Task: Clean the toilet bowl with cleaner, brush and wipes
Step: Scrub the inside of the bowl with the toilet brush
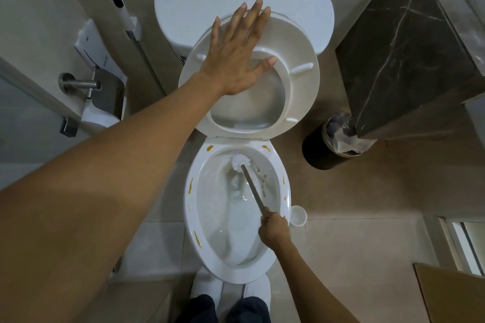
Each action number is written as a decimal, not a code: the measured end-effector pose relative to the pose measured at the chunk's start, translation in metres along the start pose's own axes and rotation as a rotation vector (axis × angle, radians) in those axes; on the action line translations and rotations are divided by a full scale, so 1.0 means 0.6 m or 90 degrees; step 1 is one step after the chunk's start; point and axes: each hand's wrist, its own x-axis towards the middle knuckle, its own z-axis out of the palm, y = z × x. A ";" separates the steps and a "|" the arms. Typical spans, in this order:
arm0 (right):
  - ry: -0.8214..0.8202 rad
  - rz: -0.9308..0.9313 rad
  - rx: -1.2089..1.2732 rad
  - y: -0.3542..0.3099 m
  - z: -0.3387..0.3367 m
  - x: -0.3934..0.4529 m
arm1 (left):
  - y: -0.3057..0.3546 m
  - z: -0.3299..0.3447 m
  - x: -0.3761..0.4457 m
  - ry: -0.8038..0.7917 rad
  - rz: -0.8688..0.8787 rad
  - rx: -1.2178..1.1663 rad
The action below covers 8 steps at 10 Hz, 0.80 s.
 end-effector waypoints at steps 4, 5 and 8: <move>0.022 0.009 0.042 -0.007 0.024 -0.004 | 0.000 0.002 0.001 0.003 0.003 -0.001; -0.002 -0.038 0.047 -0.016 0.039 -0.007 | -0.001 0.002 0.002 0.000 0.003 0.001; 0.001 0.019 0.124 -0.011 0.033 -0.012 | -0.002 0.002 0.001 -0.003 0.005 0.000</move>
